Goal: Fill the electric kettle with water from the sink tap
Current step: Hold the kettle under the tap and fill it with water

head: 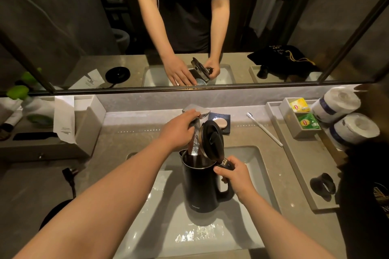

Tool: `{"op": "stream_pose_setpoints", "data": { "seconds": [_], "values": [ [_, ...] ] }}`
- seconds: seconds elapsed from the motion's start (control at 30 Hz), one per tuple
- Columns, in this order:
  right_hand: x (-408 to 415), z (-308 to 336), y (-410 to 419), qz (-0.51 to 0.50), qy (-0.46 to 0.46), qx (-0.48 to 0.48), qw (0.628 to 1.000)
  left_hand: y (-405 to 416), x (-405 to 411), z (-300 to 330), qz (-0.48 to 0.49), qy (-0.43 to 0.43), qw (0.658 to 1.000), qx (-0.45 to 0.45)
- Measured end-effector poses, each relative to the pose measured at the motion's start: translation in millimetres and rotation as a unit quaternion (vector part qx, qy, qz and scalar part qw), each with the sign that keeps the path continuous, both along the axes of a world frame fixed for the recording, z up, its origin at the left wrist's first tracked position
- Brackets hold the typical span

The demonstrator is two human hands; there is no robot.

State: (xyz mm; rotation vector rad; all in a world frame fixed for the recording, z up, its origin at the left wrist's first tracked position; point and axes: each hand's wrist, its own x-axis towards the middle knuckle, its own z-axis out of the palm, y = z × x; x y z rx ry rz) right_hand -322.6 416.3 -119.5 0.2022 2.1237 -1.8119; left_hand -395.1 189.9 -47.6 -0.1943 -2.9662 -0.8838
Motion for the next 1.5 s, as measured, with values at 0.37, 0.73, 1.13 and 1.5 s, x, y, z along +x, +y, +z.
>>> {"op": "stream_pose_setpoints", "data": {
  "seconds": [0.37,0.73,1.13,1.5],
  "values": [
    [3.0,5.6,-0.3,-0.009,-0.003,-0.007,1.000,-1.8,1.1,5.0,-0.008,-0.009,1.000,-0.010],
    [6.7,8.5,-5.4,-0.020,-0.005,0.000,1.000,-2.2,4.4,5.5,-0.012,-0.028,0.999,-0.019],
    [8.2,8.8,-6.6,-0.023,-0.009,0.007,1.000,1.2,8.9,9.8,-0.014,-0.047,0.999,-0.016],
    [12.9,7.4,-5.3,-0.027,-0.006,-0.009,1.000,3.7,12.5,13.6,-0.011,-0.063,0.998,-0.006]
  ]
}}
